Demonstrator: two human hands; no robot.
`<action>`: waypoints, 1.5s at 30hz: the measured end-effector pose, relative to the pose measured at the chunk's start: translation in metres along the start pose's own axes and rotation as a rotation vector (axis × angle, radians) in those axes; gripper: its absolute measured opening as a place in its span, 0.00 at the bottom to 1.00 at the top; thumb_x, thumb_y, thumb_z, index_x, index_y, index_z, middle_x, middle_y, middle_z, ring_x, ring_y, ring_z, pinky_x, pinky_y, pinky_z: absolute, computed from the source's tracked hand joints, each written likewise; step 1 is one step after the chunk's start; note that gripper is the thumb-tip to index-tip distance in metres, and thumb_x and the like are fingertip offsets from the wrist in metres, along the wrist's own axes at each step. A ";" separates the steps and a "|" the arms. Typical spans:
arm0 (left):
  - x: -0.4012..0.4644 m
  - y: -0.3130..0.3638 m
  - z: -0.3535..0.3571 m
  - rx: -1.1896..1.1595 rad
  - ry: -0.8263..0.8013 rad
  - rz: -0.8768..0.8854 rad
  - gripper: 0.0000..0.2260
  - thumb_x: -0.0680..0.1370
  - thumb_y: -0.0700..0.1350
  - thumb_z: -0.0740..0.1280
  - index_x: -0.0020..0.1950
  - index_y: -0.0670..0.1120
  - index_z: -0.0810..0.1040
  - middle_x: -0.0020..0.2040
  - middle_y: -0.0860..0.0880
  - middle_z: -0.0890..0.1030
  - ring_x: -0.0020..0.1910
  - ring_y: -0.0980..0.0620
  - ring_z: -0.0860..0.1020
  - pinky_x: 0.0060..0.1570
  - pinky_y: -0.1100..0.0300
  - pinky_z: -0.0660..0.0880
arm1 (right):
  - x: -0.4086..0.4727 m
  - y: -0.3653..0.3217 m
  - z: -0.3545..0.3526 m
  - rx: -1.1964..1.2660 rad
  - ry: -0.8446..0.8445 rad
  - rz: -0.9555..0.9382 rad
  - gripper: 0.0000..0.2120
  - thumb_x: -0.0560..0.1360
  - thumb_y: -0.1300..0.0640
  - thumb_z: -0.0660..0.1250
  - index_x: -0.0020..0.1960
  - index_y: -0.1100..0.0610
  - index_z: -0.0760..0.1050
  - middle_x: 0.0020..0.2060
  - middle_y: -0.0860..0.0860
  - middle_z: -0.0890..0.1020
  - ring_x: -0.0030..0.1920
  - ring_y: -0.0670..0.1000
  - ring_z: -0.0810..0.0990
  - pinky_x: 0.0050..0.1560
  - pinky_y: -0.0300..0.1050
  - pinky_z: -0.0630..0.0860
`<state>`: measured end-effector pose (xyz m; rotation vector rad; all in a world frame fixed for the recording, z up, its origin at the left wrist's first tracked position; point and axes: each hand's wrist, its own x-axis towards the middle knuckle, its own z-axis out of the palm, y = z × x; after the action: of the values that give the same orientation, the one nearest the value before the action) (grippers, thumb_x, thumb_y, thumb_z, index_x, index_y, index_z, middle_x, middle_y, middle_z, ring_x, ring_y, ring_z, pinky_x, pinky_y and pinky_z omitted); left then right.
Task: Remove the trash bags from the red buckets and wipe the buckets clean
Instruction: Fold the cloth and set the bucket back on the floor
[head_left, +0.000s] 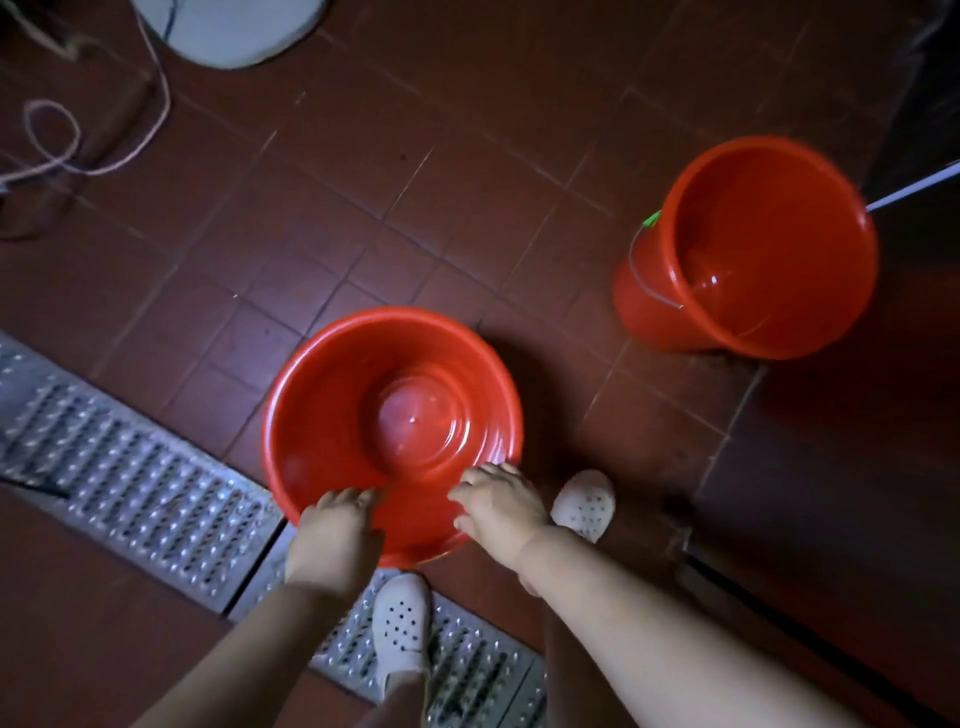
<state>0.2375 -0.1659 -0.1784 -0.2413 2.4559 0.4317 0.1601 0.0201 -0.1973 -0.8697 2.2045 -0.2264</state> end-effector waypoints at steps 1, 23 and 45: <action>-0.007 -0.014 0.008 0.051 -0.007 0.013 0.19 0.54 0.44 0.70 0.43 0.45 0.84 0.36 0.45 0.83 0.32 0.42 0.80 0.30 0.55 0.79 | 0.002 -0.006 0.013 -0.036 -0.065 0.022 0.17 0.75 0.51 0.64 0.61 0.55 0.75 0.58 0.52 0.76 0.62 0.54 0.70 0.64 0.46 0.60; 0.037 0.124 0.114 0.360 0.185 0.605 0.13 0.66 0.44 0.57 0.37 0.47 0.82 0.31 0.49 0.77 0.33 0.44 0.77 0.41 0.53 0.64 | -0.133 0.140 0.119 -0.041 0.333 0.360 0.17 0.52 0.47 0.80 0.38 0.49 0.81 0.36 0.44 0.80 0.40 0.49 0.80 0.58 0.44 0.70; 0.044 0.218 0.093 0.495 0.111 0.739 0.10 0.61 0.43 0.63 0.37 0.47 0.83 0.31 0.49 0.80 0.32 0.44 0.78 0.36 0.57 0.75 | -0.198 0.157 0.109 0.195 0.514 0.673 0.21 0.64 0.64 0.74 0.56 0.54 0.79 0.51 0.51 0.81 0.52 0.54 0.79 0.50 0.48 0.79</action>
<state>0.1944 0.0673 -0.2209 0.8860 2.5999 0.0886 0.2529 0.2780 -0.2231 0.0834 2.7490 -0.3517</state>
